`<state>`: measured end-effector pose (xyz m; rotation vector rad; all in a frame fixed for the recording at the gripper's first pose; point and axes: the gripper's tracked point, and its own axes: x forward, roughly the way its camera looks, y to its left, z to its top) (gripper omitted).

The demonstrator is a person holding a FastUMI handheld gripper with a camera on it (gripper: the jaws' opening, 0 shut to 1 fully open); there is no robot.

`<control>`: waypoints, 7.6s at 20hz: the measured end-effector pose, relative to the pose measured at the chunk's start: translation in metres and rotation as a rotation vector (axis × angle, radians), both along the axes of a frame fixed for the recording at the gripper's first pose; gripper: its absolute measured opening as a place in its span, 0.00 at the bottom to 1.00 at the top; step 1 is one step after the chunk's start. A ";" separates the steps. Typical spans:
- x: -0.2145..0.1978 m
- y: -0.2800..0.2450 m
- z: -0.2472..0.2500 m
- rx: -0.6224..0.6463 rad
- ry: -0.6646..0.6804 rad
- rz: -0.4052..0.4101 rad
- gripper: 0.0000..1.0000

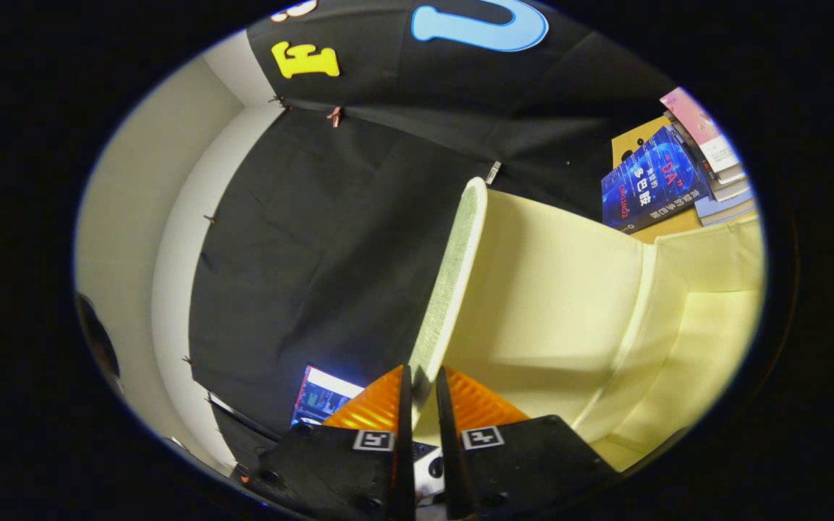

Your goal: Open the storage box then place both shoes into the box .Put the left shoe in first, then the right shoe, with the right side of both shoes facing outward in a uniform manner.

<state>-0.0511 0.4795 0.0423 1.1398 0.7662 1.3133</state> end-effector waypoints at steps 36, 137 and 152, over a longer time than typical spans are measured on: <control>-0.024 -0.354 -0.248 -0.909 0.089 -0.490 0.96; 0.048 -0.133 -0.176 -0.788 0.255 -0.489 0.85; -0.002 -0.473 -0.252 -1.132 0.185 -0.782 0.98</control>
